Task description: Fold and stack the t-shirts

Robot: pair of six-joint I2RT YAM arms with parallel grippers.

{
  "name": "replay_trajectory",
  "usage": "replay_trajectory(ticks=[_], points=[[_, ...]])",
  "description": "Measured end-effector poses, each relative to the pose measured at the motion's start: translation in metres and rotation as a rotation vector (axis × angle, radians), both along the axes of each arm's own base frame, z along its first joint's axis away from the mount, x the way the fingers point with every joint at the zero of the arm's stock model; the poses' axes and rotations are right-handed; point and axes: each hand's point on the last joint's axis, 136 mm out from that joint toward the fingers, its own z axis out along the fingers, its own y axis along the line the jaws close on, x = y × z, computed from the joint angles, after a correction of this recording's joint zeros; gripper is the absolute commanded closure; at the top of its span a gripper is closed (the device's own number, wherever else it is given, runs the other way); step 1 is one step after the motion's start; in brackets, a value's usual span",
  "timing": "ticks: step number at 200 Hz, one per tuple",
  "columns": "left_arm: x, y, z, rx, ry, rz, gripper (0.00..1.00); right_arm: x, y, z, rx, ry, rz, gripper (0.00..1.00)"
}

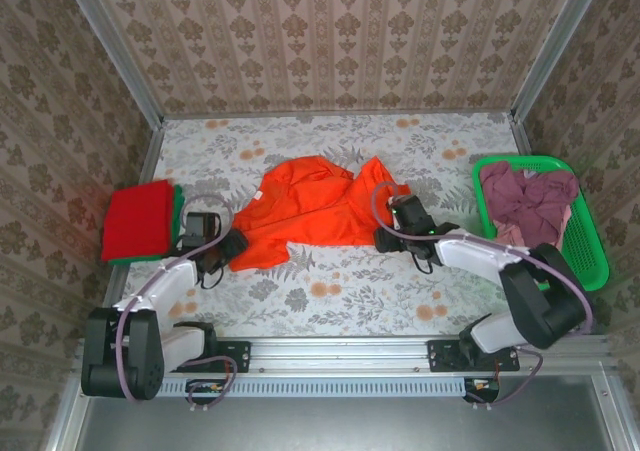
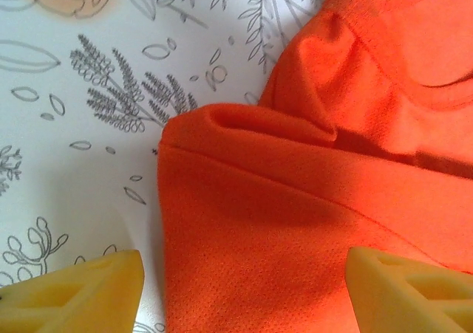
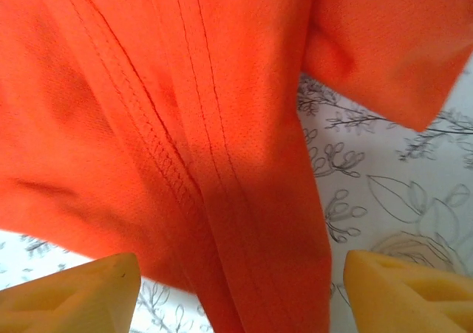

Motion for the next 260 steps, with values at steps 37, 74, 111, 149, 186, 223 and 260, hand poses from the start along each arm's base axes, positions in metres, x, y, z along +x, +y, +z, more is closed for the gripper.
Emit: replay_trajectory(ticks=[37,74,111,149,186,223,260], points=[[-0.003,0.003,-0.009,0.002,0.018,0.03,0.45,0.008,-0.003,-0.013,-0.042,0.034,-0.042,0.74],[-0.008,0.017,-0.021,0.063,0.059,0.085,0.92,0.011,-0.014,-0.015,-0.029,0.039,-0.135,1.0],[-0.006,0.02,-0.021,0.07,0.052,0.099,1.0,0.016,-0.038,-0.014,0.069,0.034,-0.294,1.0],[-0.004,0.019,-0.02,0.067,0.044,0.098,1.0,0.02,-0.061,-0.02,0.301,0.058,-0.474,0.94],[-0.003,0.019,-0.021,0.066,0.043,0.098,1.0,0.023,-0.069,-0.021,0.539,0.07,-0.594,0.65],[-0.003,0.018,-0.02,0.065,0.041,0.095,1.0,0.017,-0.064,0.0,0.478,0.016,-0.474,0.34],[-0.003,0.018,-0.02,0.064,0.04,0.095,1.0,-0.009,-0.059,0.022,0.377,-0.096,-0.327,0.32]])
